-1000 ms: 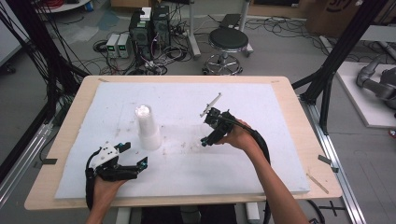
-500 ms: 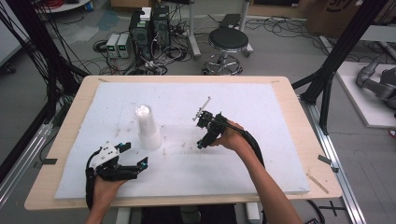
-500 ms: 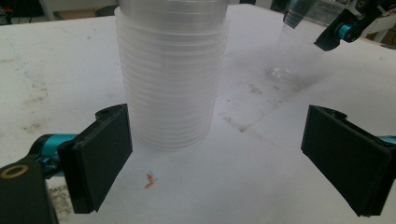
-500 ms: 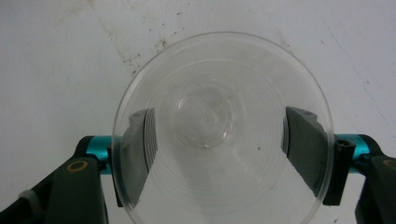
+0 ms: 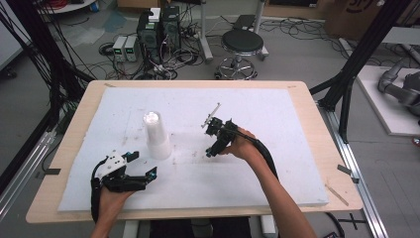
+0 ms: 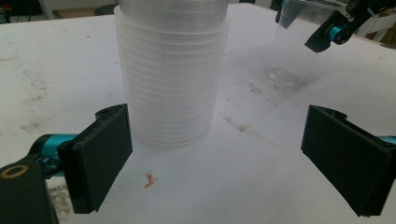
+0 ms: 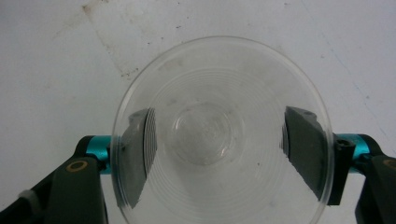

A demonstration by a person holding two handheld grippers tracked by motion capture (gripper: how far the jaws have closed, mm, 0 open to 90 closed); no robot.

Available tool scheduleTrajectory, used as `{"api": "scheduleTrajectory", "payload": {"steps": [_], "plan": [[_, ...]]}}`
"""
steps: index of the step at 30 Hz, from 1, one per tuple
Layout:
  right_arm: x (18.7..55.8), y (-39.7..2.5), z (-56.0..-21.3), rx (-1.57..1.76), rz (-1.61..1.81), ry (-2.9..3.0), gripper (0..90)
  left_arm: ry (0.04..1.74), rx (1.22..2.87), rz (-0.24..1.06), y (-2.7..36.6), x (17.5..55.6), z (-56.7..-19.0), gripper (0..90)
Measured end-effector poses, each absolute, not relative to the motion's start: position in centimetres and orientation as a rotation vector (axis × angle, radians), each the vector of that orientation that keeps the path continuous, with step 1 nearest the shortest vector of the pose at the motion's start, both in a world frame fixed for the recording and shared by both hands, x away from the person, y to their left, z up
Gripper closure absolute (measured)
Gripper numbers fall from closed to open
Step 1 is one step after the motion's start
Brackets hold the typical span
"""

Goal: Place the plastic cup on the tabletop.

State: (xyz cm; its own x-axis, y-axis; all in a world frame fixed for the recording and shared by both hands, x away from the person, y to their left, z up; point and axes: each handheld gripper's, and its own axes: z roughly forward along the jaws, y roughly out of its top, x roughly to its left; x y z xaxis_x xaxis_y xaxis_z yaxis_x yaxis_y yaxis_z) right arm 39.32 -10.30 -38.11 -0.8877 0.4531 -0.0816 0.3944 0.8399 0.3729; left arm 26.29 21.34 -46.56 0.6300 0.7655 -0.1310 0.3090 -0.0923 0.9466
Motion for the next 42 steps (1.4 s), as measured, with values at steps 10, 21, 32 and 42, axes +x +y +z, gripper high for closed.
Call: {"api": "scheduleTrajectory", "payload": {"steps": [10, 21, 32, 42], "plan": [[39.5, -10.2, -38.6, 0.662, 0.567, 2.856, 19.2, 0.892, 1.675, 0.482, 21.4, 26.3, -46.6, 8.6], [39.4, -10.6, -39.2, 0.679, 0.626, 2.847, 14.3, 0.891, 1.676, 0.477, 21.4, 26.3, -46.6, 8.7], [38.7, -11.8, -39.3, 0.698, 0.672, 2.822, 14.3, 0.886, 1.682, 0.479, 21.3, 26.3, -46.6, 8.6], [36.7, -14.9, -39.3, 0.748, 0.785, 2.744, 14.3, 0.882, 1.678, 0.490, 21.3, 26.3, -46.6, 8.7]]}}
